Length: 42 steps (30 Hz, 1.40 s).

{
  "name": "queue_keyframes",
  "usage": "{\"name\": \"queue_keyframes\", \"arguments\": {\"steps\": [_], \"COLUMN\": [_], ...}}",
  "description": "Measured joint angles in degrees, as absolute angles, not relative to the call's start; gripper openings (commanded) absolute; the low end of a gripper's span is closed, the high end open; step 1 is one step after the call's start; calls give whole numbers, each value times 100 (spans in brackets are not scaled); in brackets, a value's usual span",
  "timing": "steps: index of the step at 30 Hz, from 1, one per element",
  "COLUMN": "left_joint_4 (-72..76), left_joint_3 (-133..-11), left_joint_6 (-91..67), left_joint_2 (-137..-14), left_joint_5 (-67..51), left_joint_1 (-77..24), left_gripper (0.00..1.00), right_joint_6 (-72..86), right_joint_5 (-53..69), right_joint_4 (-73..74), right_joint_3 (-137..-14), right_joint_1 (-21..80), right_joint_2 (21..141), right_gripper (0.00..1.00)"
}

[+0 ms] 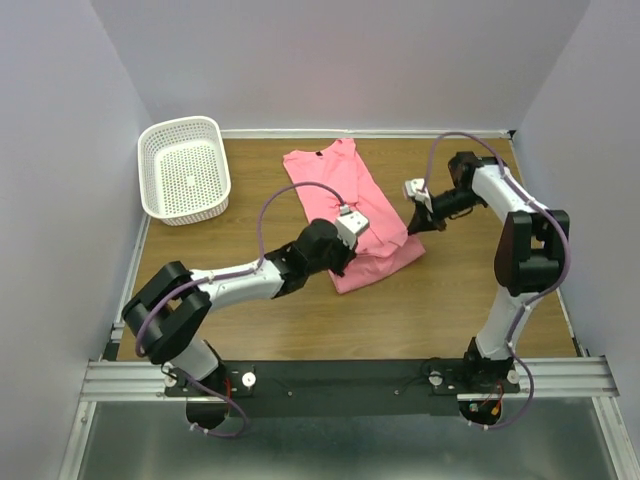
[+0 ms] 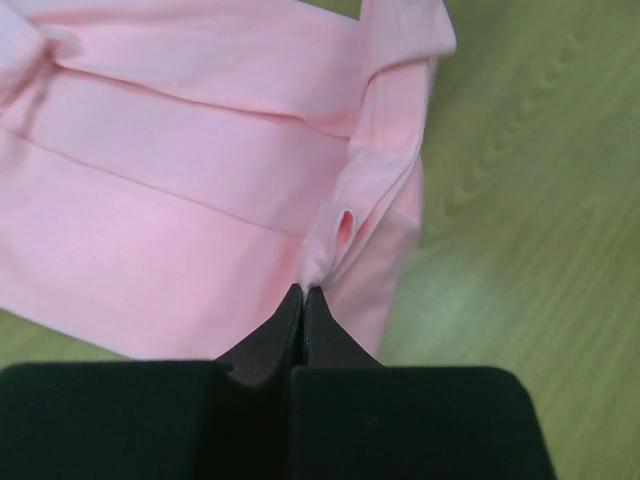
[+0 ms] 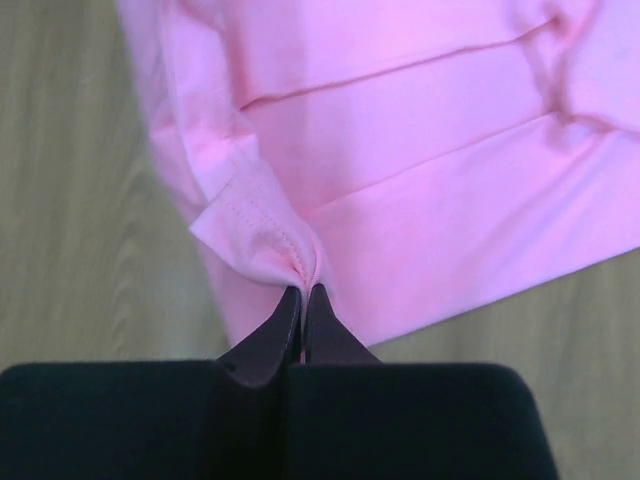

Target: Fold and stack the t-shirts

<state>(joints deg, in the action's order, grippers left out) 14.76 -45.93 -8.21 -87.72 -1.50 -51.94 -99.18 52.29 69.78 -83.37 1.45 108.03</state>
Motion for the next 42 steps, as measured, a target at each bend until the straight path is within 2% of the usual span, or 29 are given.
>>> {"name": "queue_keyframes", "arguments": {"steps": [10,13,27,42], "left_joint_4": [1059,969,659,648], "left_joint_3": [-5902,-6224,-6899,-7083], "left_joint_6": [-469,-368,71,331], "left_joint_2": [-9769,-10095,-10822,-10982], "left_joint_5": [-829,-910,-1269,-1439], "left_joint_1": [-3406,-3052,-2749,-2735], "left_gripper": [0,0,0,0], "right_joint_6": [-6685,-6027,-5085,-4733], "right_joint_5": [5177,5030,4698,4250], "right_joint_4": [5717,5435,4982,4598], "right_joint_3": [-11590,-12077,-12173,-11419], "right_joint_1": [827,827,829,829], "right_joint_2": [12947,13327,13614,13207], "right_gripper": [1,1,1,1]}}
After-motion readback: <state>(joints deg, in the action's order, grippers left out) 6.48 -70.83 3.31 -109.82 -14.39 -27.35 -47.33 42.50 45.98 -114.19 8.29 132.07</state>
